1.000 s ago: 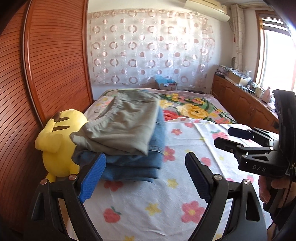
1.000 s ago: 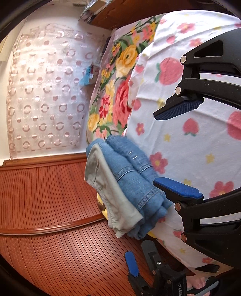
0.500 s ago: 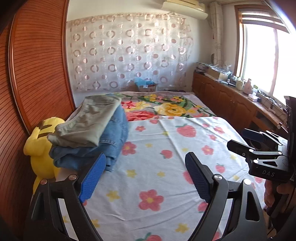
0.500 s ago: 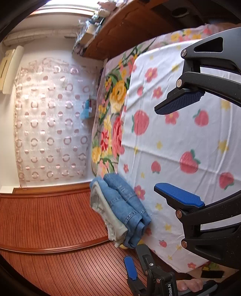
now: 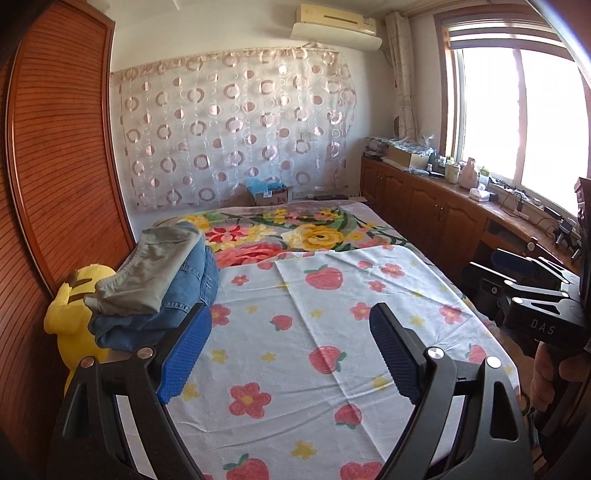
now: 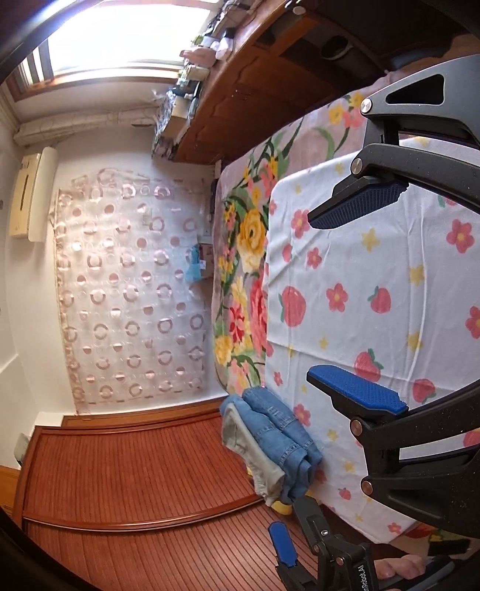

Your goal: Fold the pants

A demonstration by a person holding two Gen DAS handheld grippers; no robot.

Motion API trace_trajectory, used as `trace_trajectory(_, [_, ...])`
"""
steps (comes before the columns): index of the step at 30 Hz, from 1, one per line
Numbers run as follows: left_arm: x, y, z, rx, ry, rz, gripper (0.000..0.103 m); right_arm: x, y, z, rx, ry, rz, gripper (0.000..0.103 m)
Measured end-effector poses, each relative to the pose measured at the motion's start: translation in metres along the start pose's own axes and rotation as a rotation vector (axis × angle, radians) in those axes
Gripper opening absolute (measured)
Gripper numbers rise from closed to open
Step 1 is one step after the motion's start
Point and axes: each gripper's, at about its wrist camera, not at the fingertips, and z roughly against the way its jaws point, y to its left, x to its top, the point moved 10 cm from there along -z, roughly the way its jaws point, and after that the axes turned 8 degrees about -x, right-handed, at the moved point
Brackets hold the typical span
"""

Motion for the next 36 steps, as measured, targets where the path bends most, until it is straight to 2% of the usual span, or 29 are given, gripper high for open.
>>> trace_trajectory(13, [0.015, 0.002, 0.041, 0.028, -0.081, 0.0, 0.088, -0.013, 0.013, 0.037, 0.001, -0.115, 0.0, 0.078])
trace_trajectory(27, [0.013, 0.009, 0.045, 0.042, -0.08, 0.004, 0.088, -0.016, -0.004, 0.026, 0.004, -0.128, -0.018, 0.078])
trace_trajectory(36, [0.013, 0.011, 0.046, 0.041, -0.08, 0.005, 0.088, -0.017, 0.002, 0.03, 0.001, -0.134, -0.021, 0.078])
